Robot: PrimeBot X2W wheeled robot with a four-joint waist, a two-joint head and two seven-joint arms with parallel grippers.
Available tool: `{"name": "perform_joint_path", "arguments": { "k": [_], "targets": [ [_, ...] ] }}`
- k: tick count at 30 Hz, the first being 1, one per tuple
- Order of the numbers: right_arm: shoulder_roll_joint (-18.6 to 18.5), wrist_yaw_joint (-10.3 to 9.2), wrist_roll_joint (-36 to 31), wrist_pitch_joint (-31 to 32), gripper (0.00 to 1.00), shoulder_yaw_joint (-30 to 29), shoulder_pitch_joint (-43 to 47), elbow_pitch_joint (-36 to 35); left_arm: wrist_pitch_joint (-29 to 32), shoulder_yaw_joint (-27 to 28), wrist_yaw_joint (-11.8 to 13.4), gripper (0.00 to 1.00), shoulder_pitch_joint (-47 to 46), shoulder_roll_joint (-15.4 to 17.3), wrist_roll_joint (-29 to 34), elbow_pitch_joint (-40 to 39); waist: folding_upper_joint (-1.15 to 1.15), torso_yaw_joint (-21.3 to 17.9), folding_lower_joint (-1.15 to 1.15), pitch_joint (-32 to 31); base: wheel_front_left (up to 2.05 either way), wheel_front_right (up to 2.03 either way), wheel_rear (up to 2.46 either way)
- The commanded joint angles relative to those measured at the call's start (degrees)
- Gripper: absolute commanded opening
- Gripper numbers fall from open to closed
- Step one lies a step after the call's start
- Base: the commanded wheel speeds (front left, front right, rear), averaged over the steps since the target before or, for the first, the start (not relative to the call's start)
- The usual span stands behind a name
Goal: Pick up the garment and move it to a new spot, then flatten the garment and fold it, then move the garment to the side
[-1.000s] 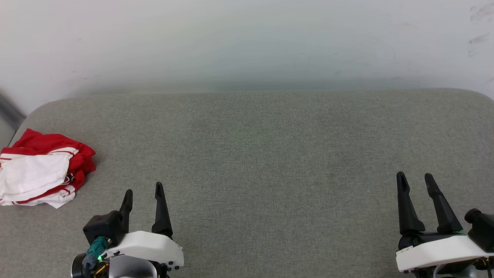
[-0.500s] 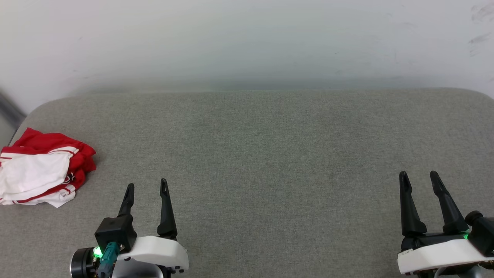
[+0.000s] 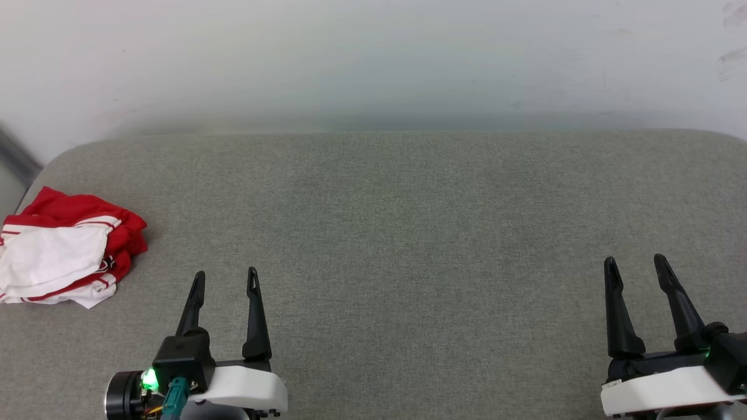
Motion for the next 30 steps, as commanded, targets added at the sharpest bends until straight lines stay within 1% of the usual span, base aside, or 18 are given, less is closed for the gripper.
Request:
{"name": "perform_joint_path", "arguments": {
  "k": [1,9,19,24,30],
  "targets": [
    [0.0,0.00,-0.8,-0.6,1.00,-0.1,0.6,-0.5,-0.6,0.5,-0.1,1.00,0.6,-0.4,1.8,-0.3,0.00,0.1,-0.01,0.1,0.00,0.00,0.00],
    [0.0,0.00,-1.5,-1.2,1.00,-0.5,1.0,-0.5,-1.4,1.8,-1.0,1.00,1.2,-1.5,5.0,-0.4,0.00,0.3,-0.01,0.5,0.00,0.00,0.00],
    [0.0,-0.01,-2.2,-2.3,1.00,-0.8,1.4,0.0,-2.4,3.7,-3.0,1.00,1.9,-3.0,8.8,-0.3,0.00,0.2,-0.01,1.1,0.00,0.00,0.00],
    [0.0,-0.01,-1.2,-2.2,1.00,-0.8,1.7,0.4,-2.3,4.9,-4.3,1.00,2.0,-3.7,8.6,0.4,0.00,0.2,-0.01,1.1,0.00,0.00,0.00],
    [0.0,-0.01,-0.6,-2.2,1.00,-0.7,1.8,0.4,-2.3,5.8,-5.2,1.00,2.0,-4.4,9.1,1.0,0.00,0.9,-0.01,1.0,0.00,0.00,0.00]
  ]
}}
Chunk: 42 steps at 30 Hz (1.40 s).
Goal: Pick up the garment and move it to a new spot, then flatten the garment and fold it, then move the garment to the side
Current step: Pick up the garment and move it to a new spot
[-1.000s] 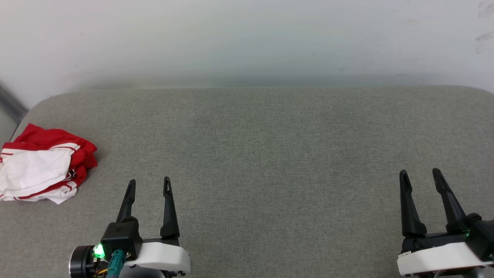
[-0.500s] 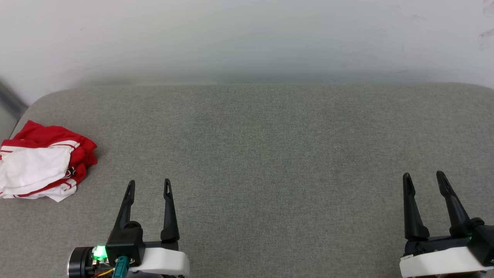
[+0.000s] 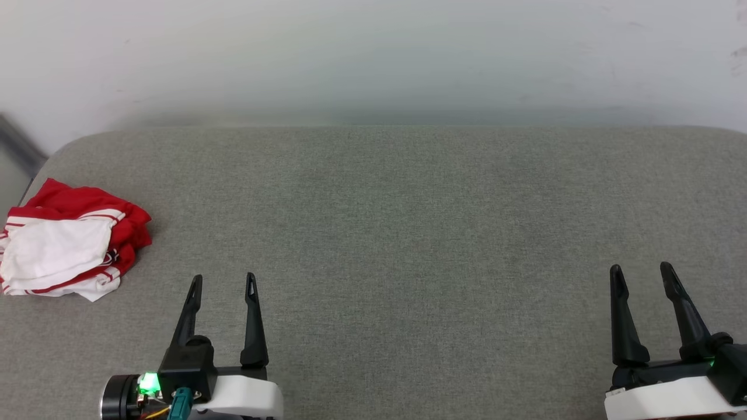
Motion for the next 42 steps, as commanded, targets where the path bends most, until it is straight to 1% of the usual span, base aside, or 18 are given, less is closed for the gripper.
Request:
{"name": "perform_joint_path", "arguments": {
  "k": [1,6,11,27,31,37,42],
  "targets": [
    [0.0,-0.02,0.1,-0.1,1.00,0.1,0.6,0.0,-0.2,0.3,-0.2,1.00,0.3,-0.2,0.4,0.2,0.00,0.5,0.00,0.0,0.00,0.00,0.00],
    [0.0,-0.02,-0.3,-0.1,1.00,0.4,0.9,-0.5,-0.2,1.1,-0.6,1.00,0.0,-0.5,0.5,0.7,0.00,2.6,0.00,-0.1,0.00,0.00,0.00],
    [0.0,-0.02,-1.0,-0.1,1.00,0.9,0.9,-0.7,-0.2,1.7,-0.9,1.00,-0.1,-0.8,0.0,0.9,0.00,5.9,0.00,-0.1,0.00,0.00,0.00],
    [0.0,-0.02,-1.9,-0.1,1.00,2.4,2.4,-0.4,-0.2,3.6,-1.6,1.00,0.9,-1.2,-0.7,1.2,0.00,19.3,0.00,-1.2,0.00,0.00,0.00],
    [0.0,-0.02,-2.0,-0.1,1.00,2.9,2.8,-0.4,-0.2,4.3,-1.7,1.00,1.3,-1.2,-0.8,1.2,0.00,22.0,0.00,-1.4,0.00,0.00,0.00],
    [0.0,-0.02,-2.2,-0.1,1.00,3.4,2.9,-0.5,-0.2,4.9,-1.6,1.00,1.6,-1.3,-1.2,1.2,0.00,25.0,0.00,-1.4,0.00,0.00,0.00],
    [0.0,-0.02,-2.6,-0.1,1.00,3.6,2.9,-0.6,-0.2,5.3,-1.1,1.00,1.8,-1.3,-2.0,1.1,0.00,26.0,0.00,-1.2,0.00,0.00,0.00]
  ]
}}
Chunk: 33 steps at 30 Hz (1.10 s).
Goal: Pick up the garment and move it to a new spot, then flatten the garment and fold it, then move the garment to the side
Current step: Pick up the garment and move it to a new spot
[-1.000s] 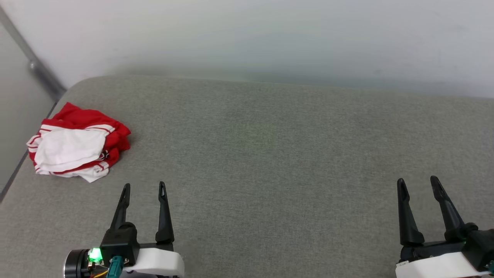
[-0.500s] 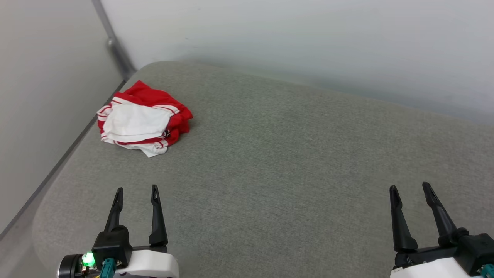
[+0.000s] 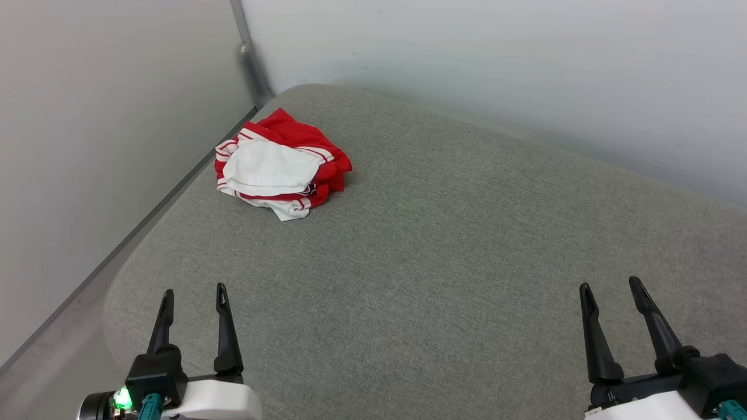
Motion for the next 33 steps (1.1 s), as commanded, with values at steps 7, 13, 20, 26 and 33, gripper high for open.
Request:
{"name": "perform_joint_path", "arguments": {
  "k": [7,13,20,26,33],
  "targets": [
    [0.0,-0.02,-1.2,-0.1,1.00,0.3,-0.8,-0.9,-0.2,2.6,-1.3,1.00,-3.5,-0.1,-0.9,0.4,0.00,-0.6,0.00,2.0,0.00,0.00,0.00],
    [0.0,-0.02,-3.8,-0.1,1.00,0.4,-3.1,-2.2,-0.2,9.6,-5.8,1.00,-14.4,1.6,-3.0,2.0,0.00,-2.5,0.00,6.5,0.00,0.00,0.00],
    [0.0,-0.02,-8.8,-0.1,1.00,0.6,-6.4,-5.0,-0.2,16.2,-11.1,1.00,-29.2,5.9,-4.0,5.0,0.00,-5.7,0.00,14.2,0.00,0.00,0.00],
    [0.0,-0.02,-11.2,-0.1,1.00,0.5,-8.3,-7.1,-0.2,19.1,-14.0,1.00,-38.0,9.5,-5.7,8.8,0.00,-7.6,0.00,18.8,0.00,0.00,0.00],
    [-0.5,-0.02,-13.1,-0.1,1.00,0.1,-10.2,-9.6,3.3,14.3,-15.9,1.00,-47.0,15.6,-8.1,20.0,0.00,-8.6,0.00,23.4,0.00,0.00,0.00]
  ]
}}
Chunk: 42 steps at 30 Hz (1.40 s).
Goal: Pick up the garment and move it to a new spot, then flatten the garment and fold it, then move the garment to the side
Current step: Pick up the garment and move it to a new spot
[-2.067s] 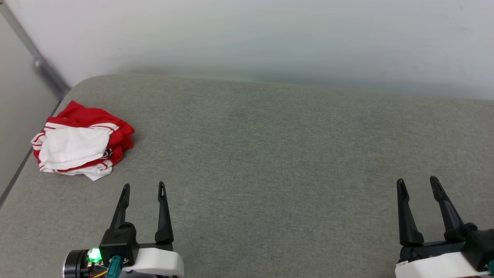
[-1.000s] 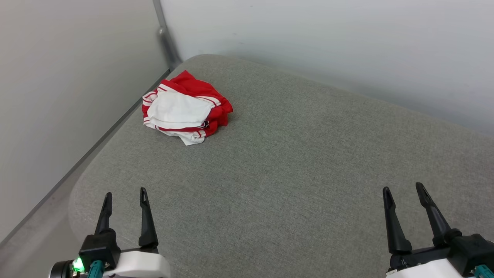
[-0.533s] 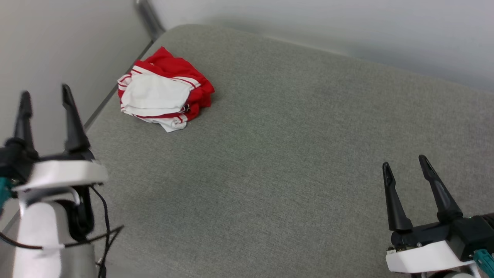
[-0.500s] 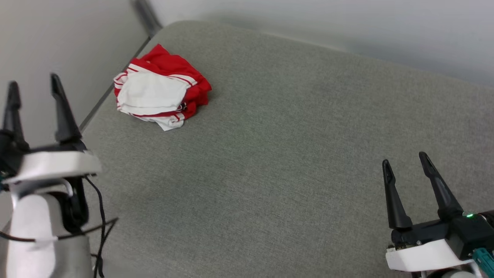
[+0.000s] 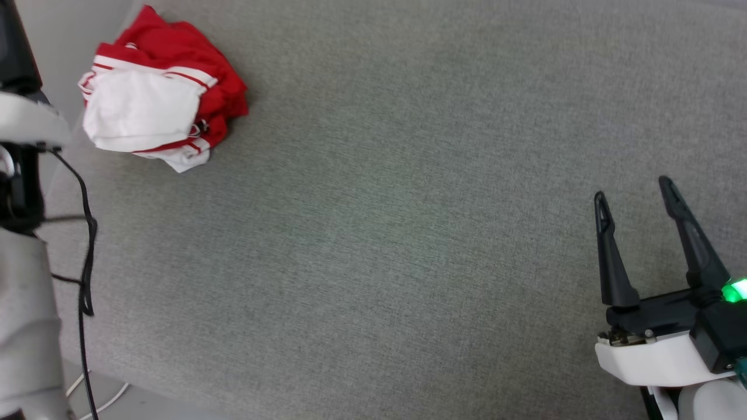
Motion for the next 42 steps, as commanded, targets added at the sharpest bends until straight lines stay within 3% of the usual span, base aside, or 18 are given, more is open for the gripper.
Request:
{"name": "perform_joint_path", "arguments": {
  "k": [1,5,11,18,25,32,33,34,42],
  "targets": [
    [-0.5,-0.02,-0.4,-0.1,1.00,-0.1,-1.1,-0.7,2.3,-1.5,-0.2,1.00,-2.1,1.7,-0.5,1.8,0.00,-1.1,-0.01,2.2,0.00,0.00,0.00],
    [-1.1,-0.02,-0.6,-0.1,1.00,0.1,-2.3,-1.7,12.2,-8.8,-0.3,1.00,-5.8,6.3,-4.6,6.7,0.00,-2.2,-0.01,4.2,0.00,0.00,0.00],
    [-1.5,-0.02,-0.6,-0.1,1.00,0.2,-3.5,-2.9,30.6,-19.8,-0.3,1.00,-9.2,12.7,-16.5,9.5,0.00,-3.7,-0.01,6.8,0.00,0.00,0.00],
    [-2.2,-0.02,-0.7,-0.1,1.00,0.5,-5.1,-3.6,50.9,-27.0,-0.3,1.00,-12.0,18.3,-31.1,10.3,0.00,-5.7,-0.01,10.3,0.00,0.00,0.00],
    [-2.4,-0.02,-0.4,-0.1,1.00,0.2,-6.1,-4.0,60.0,-30.9,-0.3,1.00,-13.4,21.1,-35.8,13.6,0.00,-7.5,-0.01,13.5,0.00,0.00,0.00],
    [-2.2,-0.02,-0.1,-0.1,1.00,0.3,-6.7,-4.0,60.4,-35.9,-0.2,1.00,-11.7,19.4,-36.0,18.0,0.00,-8.5,-0.01,15.3,0.00,0.00,0.00],
    [-2.2,-0.02,0.0,-0.1,1.00,0.4,-6.8,-3.8,60.3,-36.8,-0.2,0.81,-11.6,19.2,-36.1,18.2,0.00,-8.6,-0.01,15.3,0.00,0.00,0.00],
    [-2.2,-0.02,0.2,-0.1,1.00,0.4,-6.9,-3.7,60.2,-37.6,-0.2,0.01,-11.5,19.1,-36.4,18.3,0.00,-8.7,-0.01,15.3,0.00,0.00,0.00],
    [-1.5,-0.02,0.8,-0.1,1.00,1.4,-7.1,-2.6,54.6,-42.0,-0.2,0.00,-15.1,23.9,-35.7,15.1,0.00,-8.5,-0.01,11.9,0.00,0.00,0.00]
  ]
}}
